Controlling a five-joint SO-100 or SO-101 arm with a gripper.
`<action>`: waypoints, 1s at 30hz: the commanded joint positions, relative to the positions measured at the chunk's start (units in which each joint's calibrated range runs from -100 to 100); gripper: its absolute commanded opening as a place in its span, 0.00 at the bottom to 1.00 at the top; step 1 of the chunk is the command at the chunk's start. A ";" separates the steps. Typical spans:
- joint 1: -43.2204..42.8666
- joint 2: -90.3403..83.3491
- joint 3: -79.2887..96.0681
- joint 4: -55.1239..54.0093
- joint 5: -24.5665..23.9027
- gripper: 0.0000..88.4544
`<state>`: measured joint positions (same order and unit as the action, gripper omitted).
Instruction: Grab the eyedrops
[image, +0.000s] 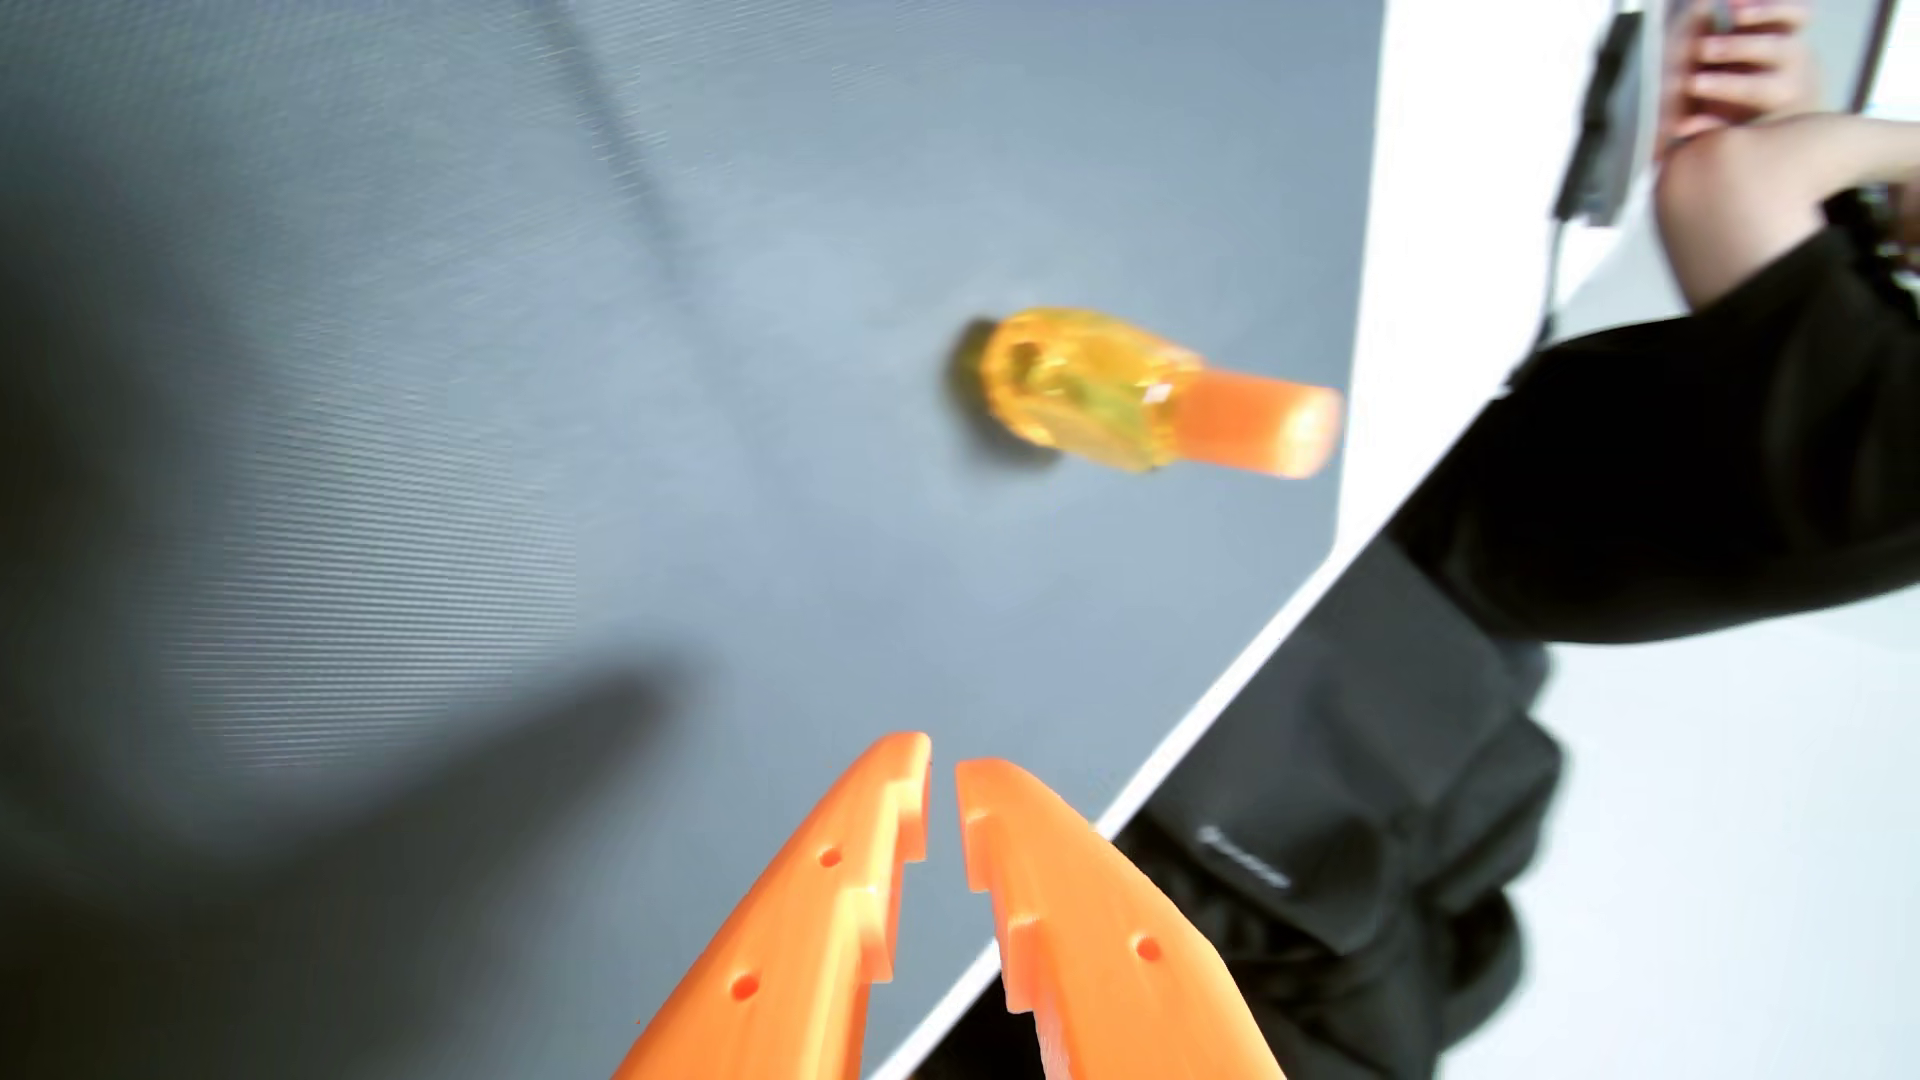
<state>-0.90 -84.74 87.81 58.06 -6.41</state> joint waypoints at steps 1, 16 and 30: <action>0.57 0.37 -7.17 -1.08 3.61 0.01; 2.48 33.23 -44.72 12.51 15.33 0.08; 3.89 64.57 -73.63 23.07 24.49 0.39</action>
<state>1.95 -25.65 21.26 79.34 16.66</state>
